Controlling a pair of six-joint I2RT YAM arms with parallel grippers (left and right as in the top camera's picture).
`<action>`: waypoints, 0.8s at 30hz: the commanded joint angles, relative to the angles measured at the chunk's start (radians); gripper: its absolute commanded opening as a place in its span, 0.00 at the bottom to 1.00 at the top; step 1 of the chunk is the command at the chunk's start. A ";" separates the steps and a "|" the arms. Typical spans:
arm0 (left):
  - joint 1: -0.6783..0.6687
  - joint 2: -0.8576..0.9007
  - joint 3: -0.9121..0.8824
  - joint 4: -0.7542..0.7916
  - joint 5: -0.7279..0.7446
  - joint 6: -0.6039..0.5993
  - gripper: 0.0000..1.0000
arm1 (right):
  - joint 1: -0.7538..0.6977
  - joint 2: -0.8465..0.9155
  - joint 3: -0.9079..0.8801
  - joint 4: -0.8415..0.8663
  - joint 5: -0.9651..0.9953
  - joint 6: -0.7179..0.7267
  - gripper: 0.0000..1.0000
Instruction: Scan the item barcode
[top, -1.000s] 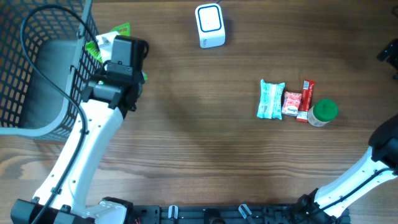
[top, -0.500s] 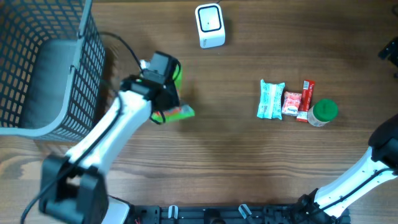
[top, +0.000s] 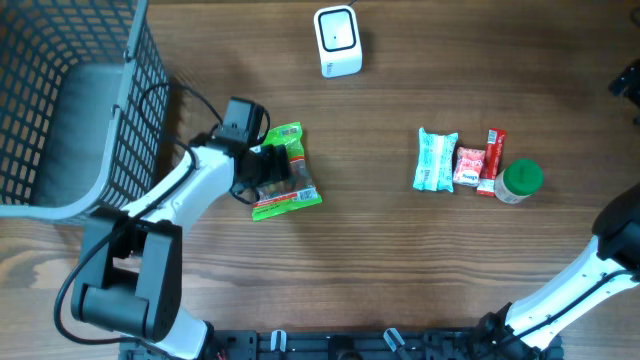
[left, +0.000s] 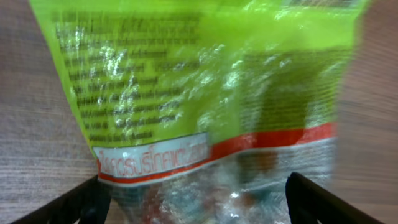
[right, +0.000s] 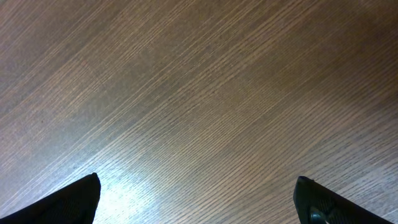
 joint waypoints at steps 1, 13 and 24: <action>0.007 0.043 -0.098 0.095 -0.014 0.018 0.75 | 0.003 -0.035 0.014 0.003 0.013 0.012 1.00; -0.085 -0.502 0.038 0.068 -0.486 0.055 0.04 | 0.003 -0.035 0.014 0.003 0.013 0.013 1.00; -0.188 -0.155 0.727 0.078 -0.998 0.669 0.04 | 0.003 -0.035 0.014 0.003 0.013 0.012 1.00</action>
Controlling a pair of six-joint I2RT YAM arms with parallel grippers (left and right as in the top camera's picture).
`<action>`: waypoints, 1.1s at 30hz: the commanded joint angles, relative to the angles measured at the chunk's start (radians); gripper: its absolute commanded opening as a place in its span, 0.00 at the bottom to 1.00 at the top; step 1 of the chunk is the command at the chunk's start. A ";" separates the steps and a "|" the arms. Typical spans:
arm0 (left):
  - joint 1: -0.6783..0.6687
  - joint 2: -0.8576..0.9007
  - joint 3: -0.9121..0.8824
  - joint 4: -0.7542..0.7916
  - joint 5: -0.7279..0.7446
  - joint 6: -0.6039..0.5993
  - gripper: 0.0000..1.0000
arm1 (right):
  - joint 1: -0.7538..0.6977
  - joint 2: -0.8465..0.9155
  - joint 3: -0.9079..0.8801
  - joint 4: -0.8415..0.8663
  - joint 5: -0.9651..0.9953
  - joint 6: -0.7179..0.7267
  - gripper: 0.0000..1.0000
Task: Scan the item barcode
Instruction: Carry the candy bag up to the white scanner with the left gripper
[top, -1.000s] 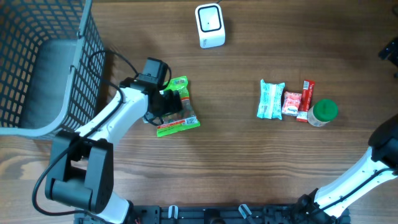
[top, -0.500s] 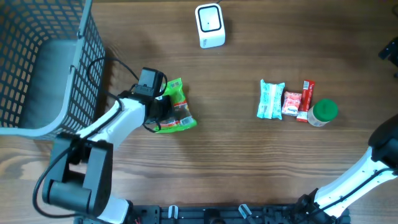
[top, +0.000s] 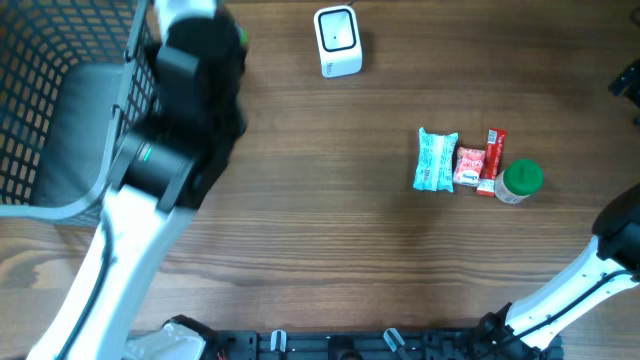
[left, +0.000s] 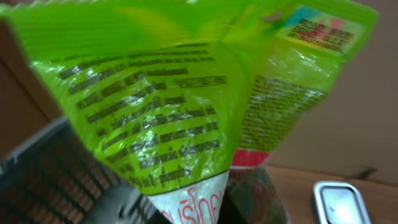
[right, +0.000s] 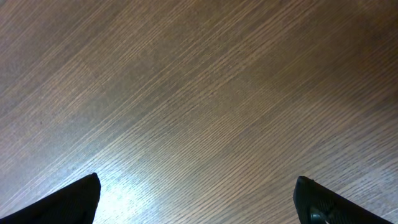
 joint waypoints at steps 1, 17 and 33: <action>0.002 0.253 0.085 0.109 -0.126 0.319 0.04 | 0.003 -0.035 0.014 0.002 0.007 0.012 1.00; -0.051 0.885 0.085 1.047 0.142 1.003 0.04 | 0.003 -0.035 0.014 0.002 0.007 0.012 1.00; -0.096 0.979 0.085 1.277 0.286 1.265 0.04 | 0.003 -0.035 0.014 0.002 0.007 0.013 1.00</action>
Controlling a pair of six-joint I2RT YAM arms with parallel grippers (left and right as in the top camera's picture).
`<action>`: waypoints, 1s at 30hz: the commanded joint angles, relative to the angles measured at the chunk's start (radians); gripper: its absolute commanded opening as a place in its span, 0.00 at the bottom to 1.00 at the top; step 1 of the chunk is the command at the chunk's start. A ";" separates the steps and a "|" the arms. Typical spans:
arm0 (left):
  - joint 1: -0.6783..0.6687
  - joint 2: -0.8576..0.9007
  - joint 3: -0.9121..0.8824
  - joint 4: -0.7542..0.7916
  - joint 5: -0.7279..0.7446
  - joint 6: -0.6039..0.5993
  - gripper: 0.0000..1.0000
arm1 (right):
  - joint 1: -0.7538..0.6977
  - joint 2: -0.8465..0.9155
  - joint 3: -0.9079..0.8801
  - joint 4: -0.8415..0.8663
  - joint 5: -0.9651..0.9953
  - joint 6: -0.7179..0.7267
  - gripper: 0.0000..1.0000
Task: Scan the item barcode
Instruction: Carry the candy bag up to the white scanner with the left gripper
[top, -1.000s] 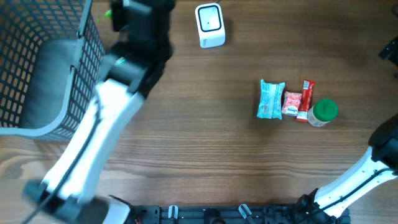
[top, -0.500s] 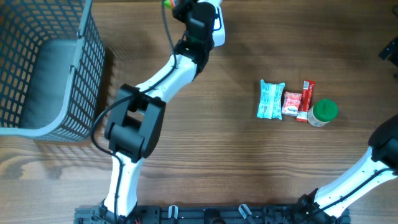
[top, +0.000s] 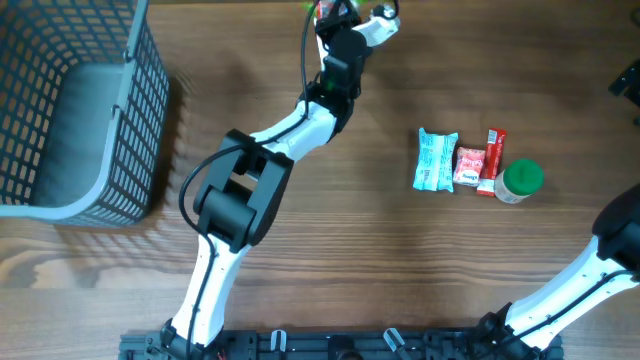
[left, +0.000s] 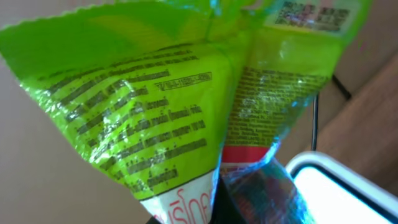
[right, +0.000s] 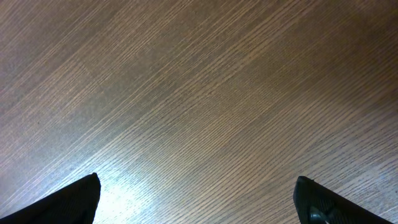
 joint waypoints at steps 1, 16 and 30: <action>0.002 0.003 0.020 0.086 0.051 0.187 0.04 | 0.003 -0.035 0.014 0.001 0.003 0.012 1.00; 0.006 -0.027 0.020 0.249 -0.079 -0.034 0.04 | 0.003 -0.035 0.014 0.002 0.003 0.013 1.00; -0.168 -0.444 -0.015 -1.477 0.610 -1.633 0.04 | 0.003 -0.035 0.014 0.002 0.003 0.012 1.00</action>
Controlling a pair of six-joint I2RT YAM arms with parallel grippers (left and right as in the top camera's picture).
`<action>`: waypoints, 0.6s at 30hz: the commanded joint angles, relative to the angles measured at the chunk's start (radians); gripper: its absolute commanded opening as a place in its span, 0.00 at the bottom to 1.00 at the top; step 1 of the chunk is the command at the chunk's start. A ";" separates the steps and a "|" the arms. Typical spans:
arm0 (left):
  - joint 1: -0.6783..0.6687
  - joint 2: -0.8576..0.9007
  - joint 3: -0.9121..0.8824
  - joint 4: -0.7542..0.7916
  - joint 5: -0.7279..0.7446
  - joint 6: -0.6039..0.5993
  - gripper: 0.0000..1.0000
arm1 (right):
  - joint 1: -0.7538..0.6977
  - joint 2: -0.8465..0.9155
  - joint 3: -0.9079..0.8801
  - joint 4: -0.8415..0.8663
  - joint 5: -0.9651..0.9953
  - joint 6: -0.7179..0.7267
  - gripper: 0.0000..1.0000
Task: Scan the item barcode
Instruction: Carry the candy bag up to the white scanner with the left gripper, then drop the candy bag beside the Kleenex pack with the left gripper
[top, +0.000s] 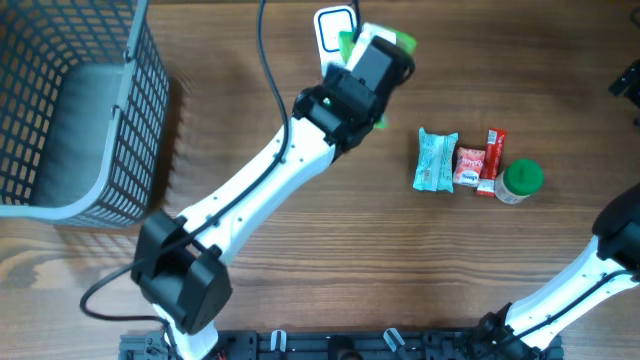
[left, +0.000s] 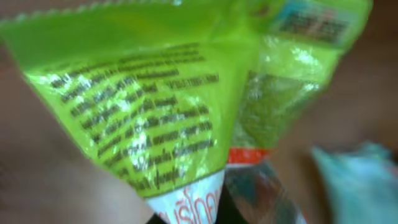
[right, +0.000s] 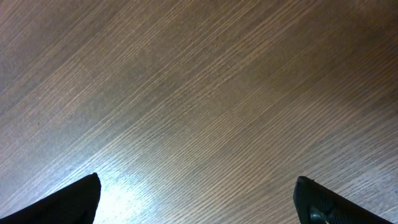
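Note:
A green snack packet (left: 155, 112) with printed text and a red band fills the left wrist view. My left gripper (top: 372, 58) is shut on its lower end and holds it in the air. From overhead the packet (top: 402, 42) shows only as green edges around the gripper, just right of the white scanner (top: 330, 22) at the back of the table. The scanner is partly covered by the gripper. My right gripper (right: 199, 205) is open over bare wood, nothing between its fingers.
A grey wire basket (top: 60, 110) stands at the far left. Right of centre lie a teal packet (top: 436, 160), a red-and-white packet (top: 468, 165), a red stick (top: 492, 160) and a green-lidded jar (top: 519, 181). The right arm (top: 600, 270) rises along the right edge.
My left gripper, still holding the green packet, was at the table's back edge over the scanner. It is now lower and just right of the scanner, which shows again from overhead.
The green packet lay on the table left of centre, between my left gripper's fingers. Then the gripper held it lifted near the basket, then over the scanner at the back edge, and now just right of the scanner. The right gripper stayed still and open.

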 joint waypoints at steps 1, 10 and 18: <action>-0.006 0.061 -0.072 -0.103 0.486 -0.330 0.04 | 0.003 -0.035 0.014 0.002 0.002 0.013 1.00; -0.090 0.081 -0.158 -0.039 0.502 -0.335 0.94 | 0.003 -0.035 0.014 0.002 0.002 0.013 1.00; 0.107 -0.175 -0.146 -0.298 0.217 -0.332 1.00 | 0.003 -0.035 0.014 0.002 0.002 0.012 1.00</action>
